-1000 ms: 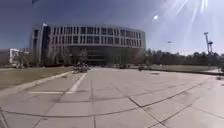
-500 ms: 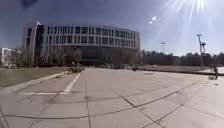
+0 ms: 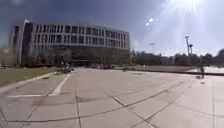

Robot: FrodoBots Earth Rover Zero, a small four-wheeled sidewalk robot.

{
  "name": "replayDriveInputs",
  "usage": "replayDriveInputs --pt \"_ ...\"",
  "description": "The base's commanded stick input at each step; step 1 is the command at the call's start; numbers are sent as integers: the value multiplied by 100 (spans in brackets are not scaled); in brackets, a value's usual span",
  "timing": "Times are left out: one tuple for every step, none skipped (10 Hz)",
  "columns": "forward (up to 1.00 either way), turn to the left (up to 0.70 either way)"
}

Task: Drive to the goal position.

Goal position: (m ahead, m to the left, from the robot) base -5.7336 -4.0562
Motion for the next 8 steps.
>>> replayDriveInputs --pt "0 -70" --pt "0 -70" --pt "0 -70" --pt "0 -70" --pt "0 -70" --pt "0 -70" --pt "0 -70" --pt "0 -70"
